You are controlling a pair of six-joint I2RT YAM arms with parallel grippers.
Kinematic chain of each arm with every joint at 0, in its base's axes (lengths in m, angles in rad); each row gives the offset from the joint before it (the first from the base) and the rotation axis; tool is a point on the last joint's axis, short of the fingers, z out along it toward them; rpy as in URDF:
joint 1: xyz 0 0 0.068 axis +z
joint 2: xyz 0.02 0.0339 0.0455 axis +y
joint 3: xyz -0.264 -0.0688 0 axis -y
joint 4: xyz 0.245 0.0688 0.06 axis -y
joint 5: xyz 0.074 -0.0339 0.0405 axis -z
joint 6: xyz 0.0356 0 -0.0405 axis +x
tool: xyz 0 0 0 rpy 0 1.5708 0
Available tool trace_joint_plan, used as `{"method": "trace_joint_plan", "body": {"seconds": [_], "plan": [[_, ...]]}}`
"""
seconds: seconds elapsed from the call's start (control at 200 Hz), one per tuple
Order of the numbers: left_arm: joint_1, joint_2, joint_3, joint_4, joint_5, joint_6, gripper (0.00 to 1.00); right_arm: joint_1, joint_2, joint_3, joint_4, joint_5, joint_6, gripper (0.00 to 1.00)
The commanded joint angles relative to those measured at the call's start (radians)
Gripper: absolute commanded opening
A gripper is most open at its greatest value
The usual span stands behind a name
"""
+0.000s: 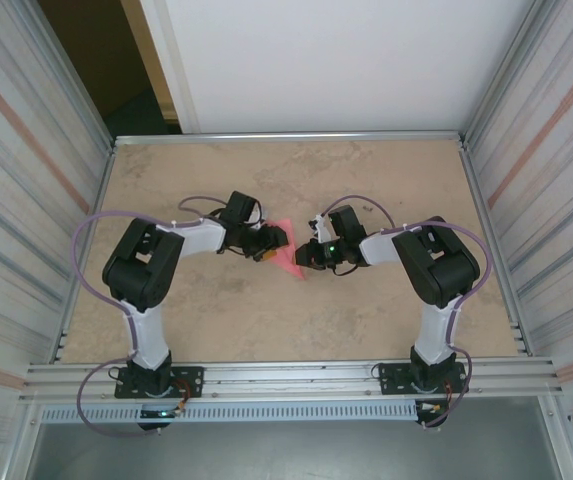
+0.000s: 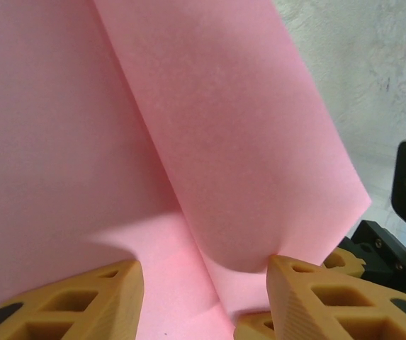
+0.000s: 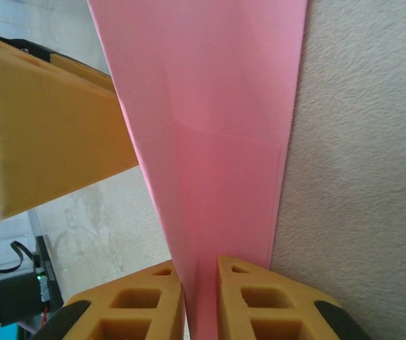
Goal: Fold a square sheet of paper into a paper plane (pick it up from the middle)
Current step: Fourth fold the wing at the center of the table.
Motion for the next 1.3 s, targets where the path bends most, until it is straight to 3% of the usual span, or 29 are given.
{"method": "trace_joint_plan", "body": {"seconds": [0.0,0.456,1.293], "plan": [[-0.005,0.042,0.029,-0.137,-0.056,0.001,0.50,-0.005,0.001,-0.005,-0.020,-0.004,0.012,0.23],[-0.011,0.113,0.106,-0.320,-0.106,0.000,0.48,0.005,-0.076,-0.016,-0.098,0.047,-0.045,0.29],[-0.015,0.128,0.119,-0.357,-0.111,0.008,0.49,0.010,0.017,-0.011,-0.103,0.021,-0.055,0.13]]}}
